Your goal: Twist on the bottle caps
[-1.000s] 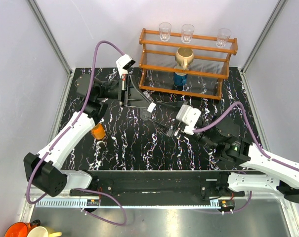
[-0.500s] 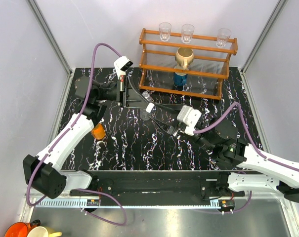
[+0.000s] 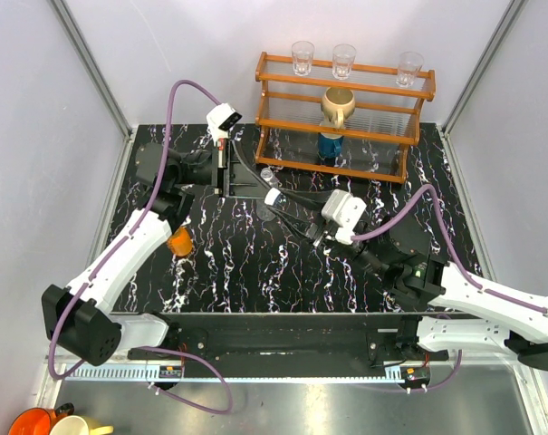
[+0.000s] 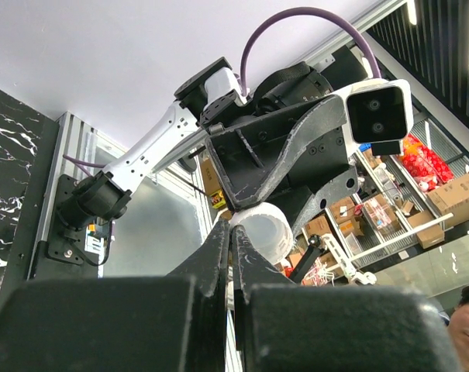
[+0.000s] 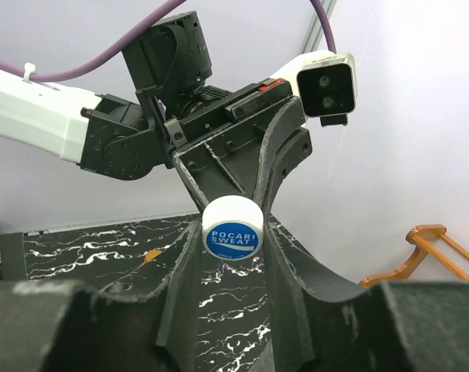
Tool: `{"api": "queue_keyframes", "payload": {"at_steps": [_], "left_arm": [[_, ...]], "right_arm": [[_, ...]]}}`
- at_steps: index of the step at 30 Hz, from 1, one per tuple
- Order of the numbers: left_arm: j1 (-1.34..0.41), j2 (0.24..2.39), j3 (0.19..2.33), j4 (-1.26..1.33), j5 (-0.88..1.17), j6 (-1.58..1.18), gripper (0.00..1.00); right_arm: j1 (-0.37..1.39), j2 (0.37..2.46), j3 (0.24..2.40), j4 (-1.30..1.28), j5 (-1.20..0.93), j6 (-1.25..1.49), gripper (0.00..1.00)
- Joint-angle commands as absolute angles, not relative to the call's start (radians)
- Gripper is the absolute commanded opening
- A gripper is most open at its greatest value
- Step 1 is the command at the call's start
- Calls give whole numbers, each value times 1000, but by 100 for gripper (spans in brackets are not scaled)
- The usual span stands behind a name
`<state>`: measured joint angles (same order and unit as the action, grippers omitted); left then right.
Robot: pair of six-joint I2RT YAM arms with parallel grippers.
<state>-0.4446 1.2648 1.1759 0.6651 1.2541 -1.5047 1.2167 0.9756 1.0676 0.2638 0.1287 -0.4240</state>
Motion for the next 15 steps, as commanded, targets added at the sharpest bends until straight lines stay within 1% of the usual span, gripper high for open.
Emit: {"api": "queue_keyframes", "payload": {"at_steps": [1,4,5,6,7,8,9,10,11,12,13,14,15], "left_arm": [[-442,1233,1169,727,1215,-1532,0],[-439,1232,1169,712,1213,-1523,1],[-439,1232,1172,694,1215,-1499,6],[-439,1233,1187,628,1216,-1476,18],[-436,1233,1198,582,1221,-1447,45],[-433,1233,1213,534,1223,-1371,63],[-423,1236,1248,415,1226,-1321,73],[-416,1236,1270,337,1223,-1266,79],[-408,1238,1291,260,1218,-1147,85],[-388,1241,1337,106,1212,-1082,89],[-376,1247,1360,24,1186,-1016,93],[-364,1253,1385,-56,1169,-885,99],[-335,1259,1429,-192,1157,-823,99]], "right_arm": [[1226,979,1089,287,124,-390,36],[1227,974,1092,270,126,-382,31],[1226,971,1092,267,133,-379,30],[1227,966,1092,262,135,-371,30],[1227,962,1089,253,137,-368,30],[1226,956,1089,249,143,-362,30],[1226,937,1086,247,146,-353,30],[1227,925,1080,235,149,-348,29],[1227,911,1078,227,156,-341,30],[1227,885,1077,215,160,-327,29],[1227,870,1077,190,163,-319,29],[1226,855,1077,177,169,-311,29],[1226,827,1074,164,170,-299,30]]}}
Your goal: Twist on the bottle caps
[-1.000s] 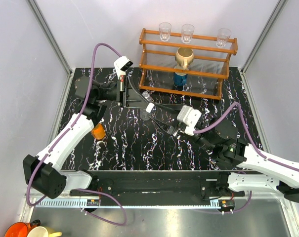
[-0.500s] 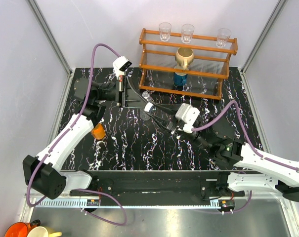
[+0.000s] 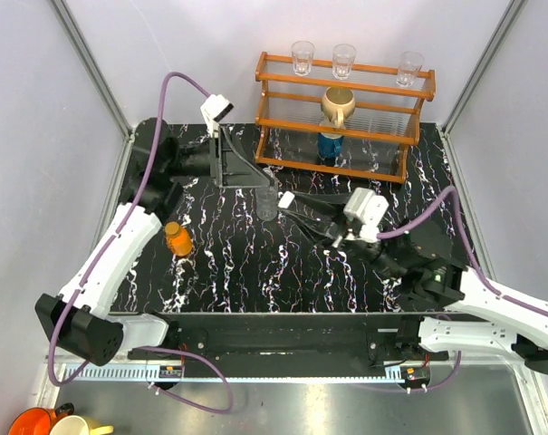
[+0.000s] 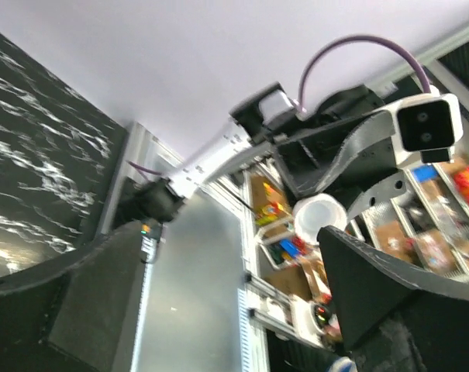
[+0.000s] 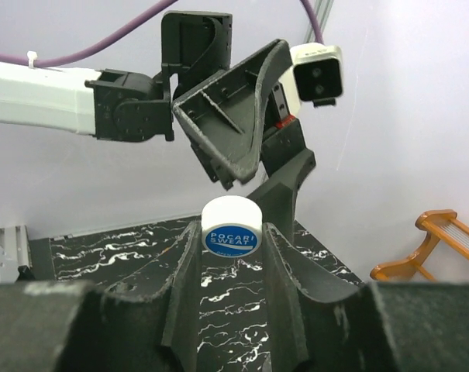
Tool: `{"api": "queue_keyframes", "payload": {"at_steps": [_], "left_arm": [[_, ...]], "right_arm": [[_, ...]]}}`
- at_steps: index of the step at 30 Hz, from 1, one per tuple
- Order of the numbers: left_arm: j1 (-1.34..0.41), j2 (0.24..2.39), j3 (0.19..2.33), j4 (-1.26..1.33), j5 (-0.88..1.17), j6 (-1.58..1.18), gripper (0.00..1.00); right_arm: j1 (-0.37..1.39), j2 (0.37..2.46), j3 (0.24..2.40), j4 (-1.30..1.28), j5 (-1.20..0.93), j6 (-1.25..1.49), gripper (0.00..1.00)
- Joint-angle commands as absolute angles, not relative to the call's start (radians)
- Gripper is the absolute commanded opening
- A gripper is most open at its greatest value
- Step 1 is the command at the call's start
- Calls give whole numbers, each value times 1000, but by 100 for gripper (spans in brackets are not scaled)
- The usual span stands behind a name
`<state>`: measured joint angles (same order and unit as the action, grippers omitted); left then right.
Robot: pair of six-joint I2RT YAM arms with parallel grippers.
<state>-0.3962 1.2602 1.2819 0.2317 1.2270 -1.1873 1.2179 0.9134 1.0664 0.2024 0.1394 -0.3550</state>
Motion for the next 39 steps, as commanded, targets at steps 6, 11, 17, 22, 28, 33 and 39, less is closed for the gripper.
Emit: {"api": "queue_keyframes", "payload": {"at_steps": [6,11,17,22,28,33,39], "left_arm": [[-261,1335,1496,-582,852,-272,99],[-333,1396,1453,-571,495,114,99],[-359,1479,1410,-450,439,204,99],[-360,1552,1382,-339,428,177,99],[-394,1615,1402,-273,436,123,96],[-419,1661,1442,-255,442,103,88],[-436,1687,1446,-252,428,106,65]], "right_arm": [[1227,747,1086,60,181,-235,30],[1227,690,1081,-27,201,-186,30],[1227,649,1075,-58,221,-161,31],[1227,655,1091,-87,224,-155,31],[1227,644,1077,-97,238,-143,31],[1227,629,1066,-115,253,-137,31],[1226,592,1063,-138,275,-135,31]]}}
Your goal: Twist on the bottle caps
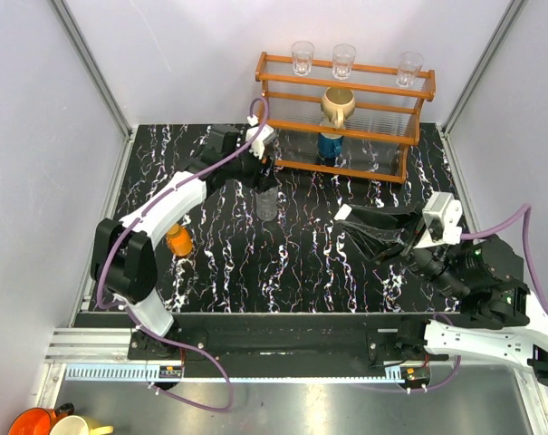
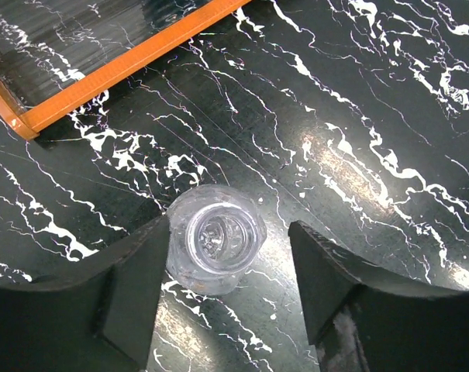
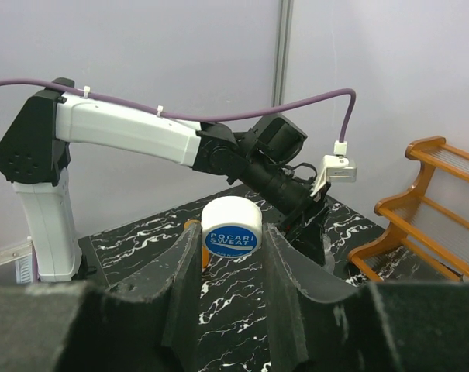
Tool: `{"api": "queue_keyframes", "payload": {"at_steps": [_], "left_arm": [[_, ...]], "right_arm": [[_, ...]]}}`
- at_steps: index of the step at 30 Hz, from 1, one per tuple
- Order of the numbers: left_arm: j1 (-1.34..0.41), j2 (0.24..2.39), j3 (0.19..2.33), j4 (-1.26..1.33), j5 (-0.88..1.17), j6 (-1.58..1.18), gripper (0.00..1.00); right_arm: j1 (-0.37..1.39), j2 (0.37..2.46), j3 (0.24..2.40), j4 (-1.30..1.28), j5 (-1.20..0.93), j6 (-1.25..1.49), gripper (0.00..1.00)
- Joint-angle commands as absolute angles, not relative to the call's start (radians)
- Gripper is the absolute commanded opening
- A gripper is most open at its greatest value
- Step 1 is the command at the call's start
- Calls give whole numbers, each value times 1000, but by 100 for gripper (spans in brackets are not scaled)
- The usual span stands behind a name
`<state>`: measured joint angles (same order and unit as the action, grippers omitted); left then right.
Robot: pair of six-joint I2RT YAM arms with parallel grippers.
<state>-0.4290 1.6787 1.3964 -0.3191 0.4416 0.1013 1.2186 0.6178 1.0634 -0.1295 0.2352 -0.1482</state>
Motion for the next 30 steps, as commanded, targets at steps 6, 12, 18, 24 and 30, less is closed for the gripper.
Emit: {"api": "queue_keyframes", "payload": {"at_steps": [6,12,18,24,30], "left_arm": [[-468,1698,1456,-256,364,133,46],[-583,1767,1601,-443,97,227,14],[-754,1786,1663,-705,-68,420,10],[-896,1758,1622,-926,-123,459,11],[-989,1770,1578,-928,29,356,11]], "right_arm": [[1226,580,1046,-147,273,-114,31],[1227,572,1055,-179,270,-83,29],[1226,549,1080,-212,267,-71,29],[1226,535,1115,-270,284,-57,29],[1226,517,1120,-273,285,-54,29]]}}
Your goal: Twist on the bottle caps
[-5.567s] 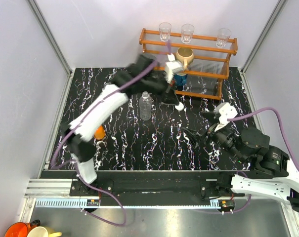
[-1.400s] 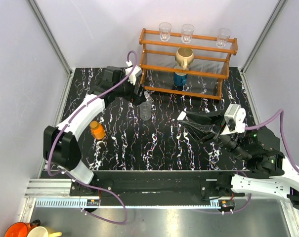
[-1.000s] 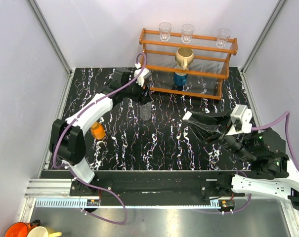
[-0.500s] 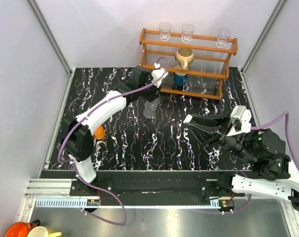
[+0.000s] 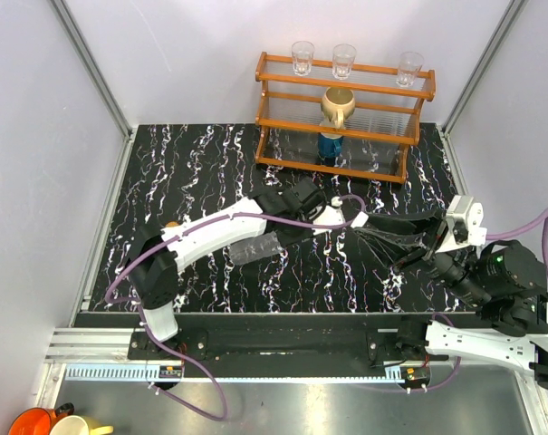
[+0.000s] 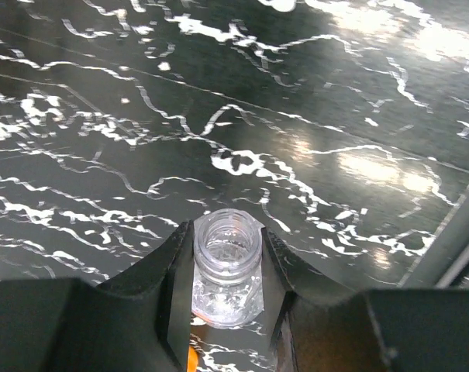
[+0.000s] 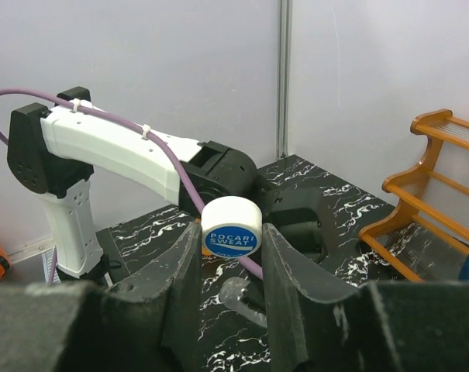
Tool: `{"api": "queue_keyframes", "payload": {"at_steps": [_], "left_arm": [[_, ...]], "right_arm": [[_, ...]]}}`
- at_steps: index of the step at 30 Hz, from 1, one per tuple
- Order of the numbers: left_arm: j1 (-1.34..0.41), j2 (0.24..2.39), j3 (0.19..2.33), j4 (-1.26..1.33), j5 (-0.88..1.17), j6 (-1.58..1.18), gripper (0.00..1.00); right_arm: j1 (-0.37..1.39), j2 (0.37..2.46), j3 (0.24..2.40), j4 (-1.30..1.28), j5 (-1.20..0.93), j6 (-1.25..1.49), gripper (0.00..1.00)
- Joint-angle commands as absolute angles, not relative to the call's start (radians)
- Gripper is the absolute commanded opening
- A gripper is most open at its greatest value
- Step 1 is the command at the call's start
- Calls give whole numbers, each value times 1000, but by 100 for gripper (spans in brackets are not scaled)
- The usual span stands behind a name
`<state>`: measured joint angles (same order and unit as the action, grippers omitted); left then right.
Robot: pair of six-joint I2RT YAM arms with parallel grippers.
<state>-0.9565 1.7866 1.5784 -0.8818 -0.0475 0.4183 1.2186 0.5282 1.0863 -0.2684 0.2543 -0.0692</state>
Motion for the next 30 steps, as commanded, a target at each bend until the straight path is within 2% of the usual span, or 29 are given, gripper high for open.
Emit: {"api": "queue_keyframes", "payload": {"at_steps": [1,6,8,14,23,27,28,30], "left_arm": [[-1011,1779,1586,-919,38,339,11],[-1072,1844,1606,-910,98,294,10],[-1086,1859,1609,-907,107,301,16],[-1111,1943,1634,-916,86,298,20],[-1129,1979,1595,-871,81,310,20],[-1146,1971,1566,-848,55,330,30],[-1147,1968,1563,-845,52,333,39],[-1146,1968,1552,-839,45,341,45]], "right_arm": [[1226,515,1123,-276,287,-49,29],[1226,509,1121,-273,298,-55,29],[1226,505,1117,-276,301,-55,29],[1226,492,1111,-276,305,-57,29],[1226,509,1120,-272,296,-71,30],[1227,514,1117,-265,298,-69,31],[1226,512,1115,-265,298,-69,31],[1227,509,1117,-264,302,-69,32]]}}
